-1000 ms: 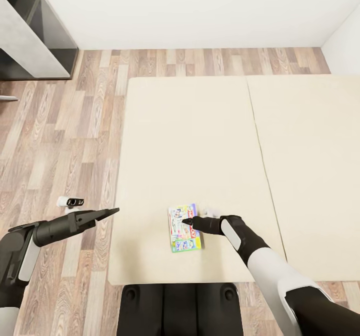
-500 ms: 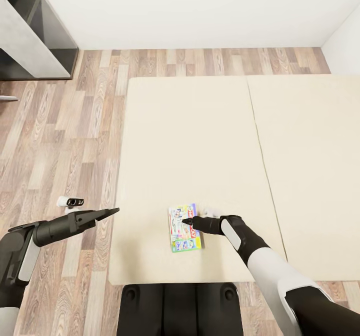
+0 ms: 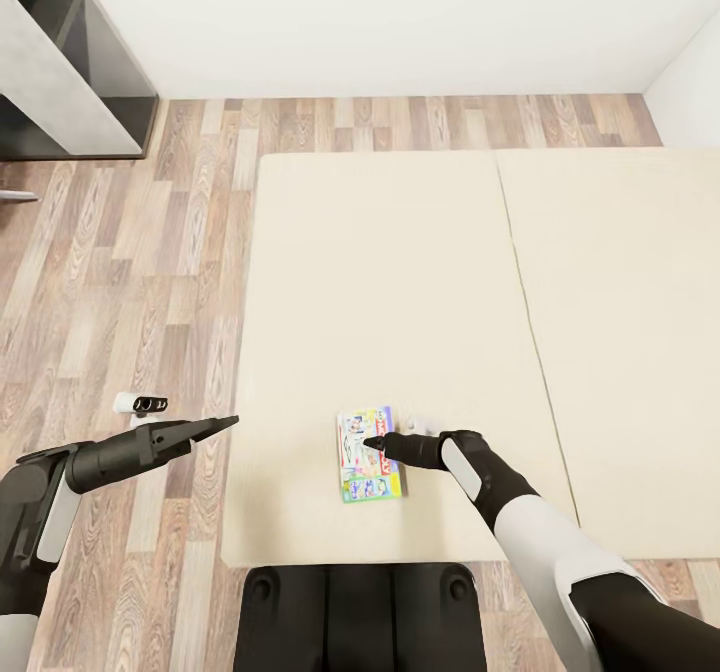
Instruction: Put all the toys in the child's room - the three board games (two on the bed and one on the table), the two jigsaw puzzles on the table, and the tennis ball on the table - inside the toy box on the table in the child's room.
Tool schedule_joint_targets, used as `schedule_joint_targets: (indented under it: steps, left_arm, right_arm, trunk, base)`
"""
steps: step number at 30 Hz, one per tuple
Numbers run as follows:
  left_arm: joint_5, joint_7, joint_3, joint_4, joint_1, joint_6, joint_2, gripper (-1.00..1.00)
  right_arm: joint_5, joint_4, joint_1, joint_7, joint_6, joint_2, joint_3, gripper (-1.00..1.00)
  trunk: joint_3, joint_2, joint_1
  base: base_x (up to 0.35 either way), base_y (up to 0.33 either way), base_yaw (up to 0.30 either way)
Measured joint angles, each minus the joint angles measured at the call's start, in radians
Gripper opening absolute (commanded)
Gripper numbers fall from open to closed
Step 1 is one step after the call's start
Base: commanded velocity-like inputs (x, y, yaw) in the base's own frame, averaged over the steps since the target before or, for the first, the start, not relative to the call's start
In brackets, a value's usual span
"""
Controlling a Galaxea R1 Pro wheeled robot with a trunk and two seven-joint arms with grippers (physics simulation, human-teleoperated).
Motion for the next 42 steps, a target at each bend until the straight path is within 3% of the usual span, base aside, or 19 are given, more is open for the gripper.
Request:
schedule_joint_targets:
  steps: [42]
  left_arm:
    - [0.0,0.0,0.001,0.0,0.0,0.0,0.0,1.0]
  right_arm:
    - [0.002,0.001,0.0,0.0,0.0,0.002,0.001,1.0]
  trunk:
    - [0.0,0.0,0.0]
  base:
    - [0.0,0.056,0.0]
